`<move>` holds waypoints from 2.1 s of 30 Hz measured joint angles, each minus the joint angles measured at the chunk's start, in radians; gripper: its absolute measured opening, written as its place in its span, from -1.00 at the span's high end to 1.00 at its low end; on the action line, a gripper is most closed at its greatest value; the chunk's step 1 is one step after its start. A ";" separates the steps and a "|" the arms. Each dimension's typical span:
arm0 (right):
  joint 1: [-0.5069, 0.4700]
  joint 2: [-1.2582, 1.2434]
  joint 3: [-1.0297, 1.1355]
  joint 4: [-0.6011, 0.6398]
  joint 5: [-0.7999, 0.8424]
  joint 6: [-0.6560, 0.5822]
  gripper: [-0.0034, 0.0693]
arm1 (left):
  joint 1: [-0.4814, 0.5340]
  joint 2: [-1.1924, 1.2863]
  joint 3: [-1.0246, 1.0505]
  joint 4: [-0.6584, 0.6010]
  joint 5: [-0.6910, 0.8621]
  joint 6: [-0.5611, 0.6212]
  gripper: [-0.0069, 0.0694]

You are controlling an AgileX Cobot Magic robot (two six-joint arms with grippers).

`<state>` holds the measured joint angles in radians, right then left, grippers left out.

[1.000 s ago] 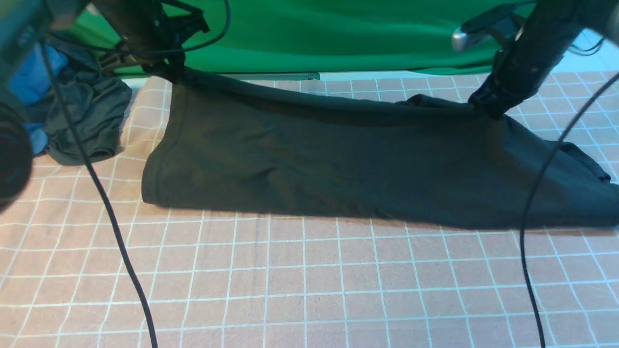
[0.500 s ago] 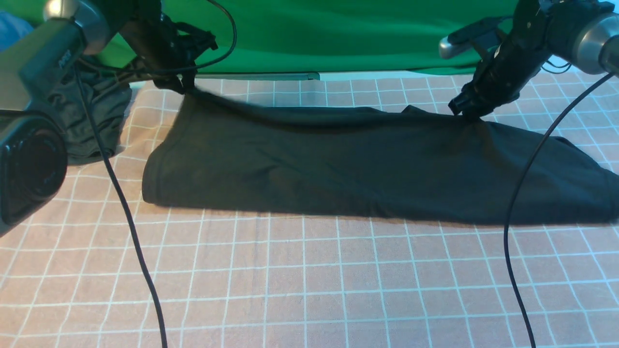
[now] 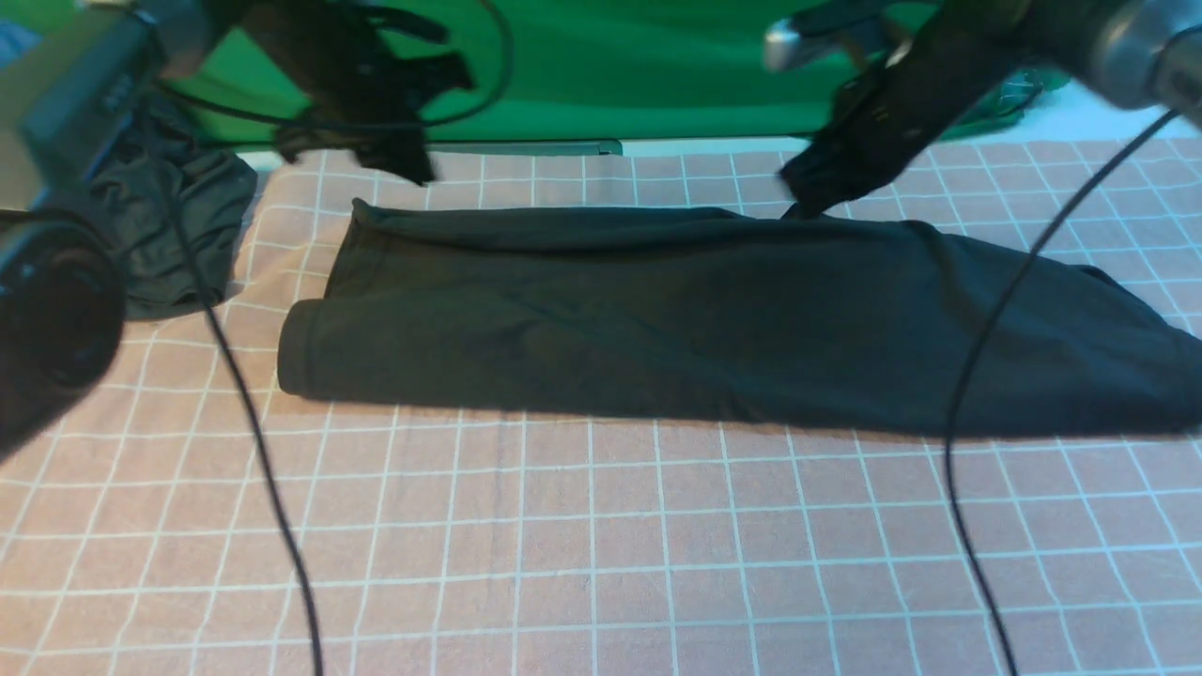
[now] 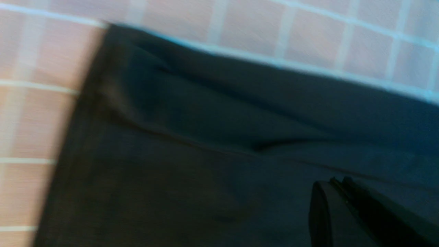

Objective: Fold a long-sleeved shirt over a pink coffee tablecloth.
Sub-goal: 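Fold the black garment in half by bringing its near edge over to the far edge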

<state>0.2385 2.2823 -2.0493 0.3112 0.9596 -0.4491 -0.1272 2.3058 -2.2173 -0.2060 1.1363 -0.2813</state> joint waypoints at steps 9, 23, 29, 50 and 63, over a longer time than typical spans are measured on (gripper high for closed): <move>0.069 0.099 0.000 0.009 -0.187 0.027 0.81 | -0.121 0.122 0.000 -0.029 -0.079 0.028 0.79; 0.059 0.129 0.001 0.007 -0.414 0.060 0.78 | -0.069 0.197 -0.017 -0.021 -0.375 -0.002 0.78; -0.018 -0.026 0.001 -0.020 -0.154 0.060 0.77 | -0.026 0.091 -0.031 0.000 -0.181 0.007 0.78; -0.412 -0.174 0.217 -0.082 0.202 0.022 0.14 | -0.021 -0.481 0.860 0.128 -0.523 -0.003 0.78; -0.412 -0.063 0.224 -0.085 -0.027 0.000 -0.02 | -0.021 -0.450 0.988 0.120 -0.622 -0.005 0.78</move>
<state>-0.1731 2.2195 -1.8257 0.2258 0.9330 -0.4487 -0.1483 1.8560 -1.2292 -0.0864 0.5141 -0.2859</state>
